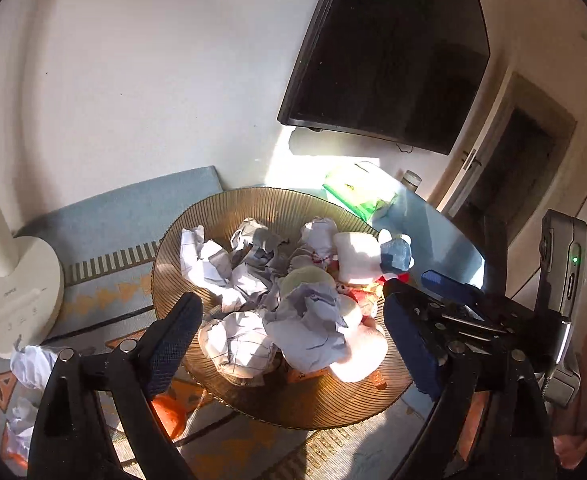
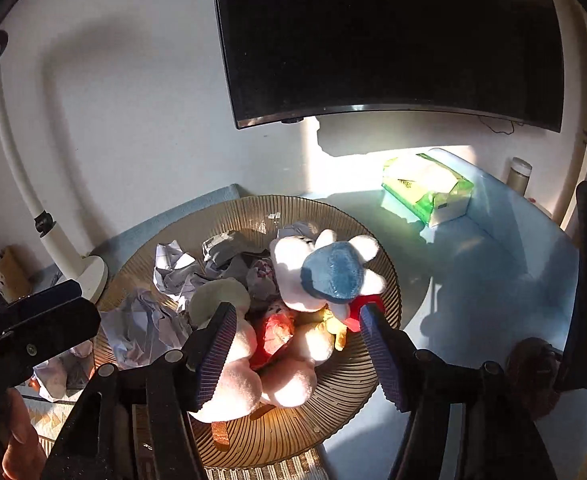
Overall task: Organize objects
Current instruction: 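Open both tools to drop the plush and paper into the bowl, then move both open tools back toward the tangerines and paper on the desk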
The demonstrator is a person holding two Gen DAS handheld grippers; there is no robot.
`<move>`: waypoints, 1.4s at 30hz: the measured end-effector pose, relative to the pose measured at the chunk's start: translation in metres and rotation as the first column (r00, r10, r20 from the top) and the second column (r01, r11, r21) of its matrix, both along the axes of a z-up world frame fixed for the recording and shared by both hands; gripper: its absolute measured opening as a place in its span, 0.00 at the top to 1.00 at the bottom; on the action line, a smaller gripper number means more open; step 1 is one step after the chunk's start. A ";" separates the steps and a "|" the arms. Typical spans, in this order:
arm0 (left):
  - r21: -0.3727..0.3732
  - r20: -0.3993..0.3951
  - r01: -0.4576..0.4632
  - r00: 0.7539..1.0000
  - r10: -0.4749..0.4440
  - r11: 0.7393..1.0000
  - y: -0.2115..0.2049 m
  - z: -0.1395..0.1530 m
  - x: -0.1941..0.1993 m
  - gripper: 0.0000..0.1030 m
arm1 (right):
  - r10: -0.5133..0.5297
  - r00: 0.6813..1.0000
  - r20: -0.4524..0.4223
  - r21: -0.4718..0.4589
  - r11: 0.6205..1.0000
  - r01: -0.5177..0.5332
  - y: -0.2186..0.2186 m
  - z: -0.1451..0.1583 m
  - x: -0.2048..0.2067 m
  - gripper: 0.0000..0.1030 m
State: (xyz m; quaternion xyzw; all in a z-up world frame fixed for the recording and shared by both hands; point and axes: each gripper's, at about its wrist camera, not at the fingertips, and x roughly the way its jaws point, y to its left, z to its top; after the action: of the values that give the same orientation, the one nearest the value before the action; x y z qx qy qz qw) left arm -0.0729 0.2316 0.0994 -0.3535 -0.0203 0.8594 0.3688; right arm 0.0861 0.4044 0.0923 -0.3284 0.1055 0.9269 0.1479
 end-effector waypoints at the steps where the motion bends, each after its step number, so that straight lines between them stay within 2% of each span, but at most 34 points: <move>1: -0.005 -0.002 -0.006 1.000 0.006 1.000 -0.006 0.001 0.003 0.11 | 0.008 1.000 -0.001 -0.006 1.000 -0.008 -0.003 0.001 0.005 0.39; 3: -0.003 -0.002 -0.018 1.000 0.018 1.000 -0.020 0.005 0.010 0.11 | 0.011 1.000 -0.003 0.037 0.999 -0.011 -0.017 0.006 0.016 0.36; 6: 0.012 -0.023 -0.044 0.999 0.044 0.999 -0.051 0.019 0.028 0.11 | 0.046 0.998 -0.031 0.117 0.992 -0.042 -0.048 0.019 0.034 0.18; 7: 0.021 -0.033 -0.056 0.998 0.057 0.998 -0.063 0.024 0.035 0.11 | 0.073 0.996 -0.049 0.111 0.992 -0.067 -0.059 0.024 0.041 0.13; 8: 0.033 -0.043 -0.070 0.997 0.071 0.997 -0.074 0.030 0.040 0.10 | 0.106 0.992 -0.069 0.079 0.992 -0.101 -0.067 0.027 0.045 0.12; 10: 0.042 -0.062 -0.123 0.990 0.125 0.992 -0.097 0.041 0.055 0.10 | 0.185 0.978 -0.100 -0.013 0.982 -0.187 -0.084 0.031 0.052 0.12; 12: 0.051 -0.094 -0.169 0.980 0.173 0.984 -0.123 0.050 0.072 0.10 | 0.234 0.966 -0.107 -0.062 0.969 -0.241 -0.107 0.031 0.055 0.12; 14: 0.035 -0.137 -0.219 0.965 0.222 0.975 -0.149 0.055 0.089 0.00 | 0.267 0.958 -0.101 -0.079 0.958 -0.275 -0.128 0.024 0.053 0.12; 15: 0.032 -0.160 -0.253 0.954 0.255 0.967 -0.162 0.056 0.097 0.00 | 0.279 0.956 -0.091 -0.078 0.955 -0.286 -0.138 0.019 0.051 0.12; 17: 0.029 -0.186 -0.329 0.926 0.328 0.944 -0.189 0.050 0.108 0.00 | 0.299 0.952 -0.069 -0.090 0.948 -0.305 -0.158 0.003 0.045 0.12; 20: 0.000 -0.180 -0.459 0.874 0.452 0.888 -0.226 0.021 0.111 0.00 | 0.322 0.944 -0.074 -0.116 0.937 -0.329 -0.181 -0.027 0.039 0.12; 22: -0.060 -0.186 -0.534 0.836 0.517 0.843 -0.245 -0.006 0.108 0.01 | 0.345 0.936 -0.065 -0.113 0.930 -0.351 -0.194 -0.048 0.034 0.12; 24: -0.122 -0.188 -0.566 0.820 0.541 0.815 -0.259 -0.032 0.102 0.01 | 0.370 0.928 -0.051 -0.106 0.922 -0.373 -0.206 -0.065 0.031 0.12; 26: -0.150 -0.177 -0.569 0.820 0.544 0.809 -0.265 -0.050 0.097 0.01 | 0.377 0.926 -0.017 -0.077 0.923 -0.377 -0.215 -0.071 0.028 0.12; 29: -0.137 -0.160 -0.570 0.820 0.549 0.810 -0.267 -0.063 0.094 0.01 | 0.367 0.930 -0.026 -0.019 0.930 -0.367 -0.221 -0.070 0.030 0.09; 34: -0.183 -0.160 -0.578 0.816 0.555 0.796 -0.263 -0.065 0.093 0.01 | 0.354 0.935 0.007 0.055 0.934 -0.354 -0.231 -0.072 0.030 0.05; 36: -0.183 -0.150 -0.581 0.814 0.561 0.793 -0.265 -0.067 0.094 0.01 | 0.346 0.938 0.007 0.061 0.937 -0.345 -0.231 -0.072 0.030 0.01; 42: -0.166 -0.122 -0.609 0.793 0.597 0.776 -0.274 -0.069 0.094 0.01 | 0.321 0.947 -0.010 0.028 0.947 -0.320 -0.222 -0.071 0.032 0.00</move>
State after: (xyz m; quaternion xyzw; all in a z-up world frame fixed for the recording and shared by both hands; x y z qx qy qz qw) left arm 0.0213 -0.0427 0.0304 -0.3359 -0.0357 0.9405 0.0380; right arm 0.1181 0.1822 0.0210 -0.3325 0.0395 0.9423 -0.0010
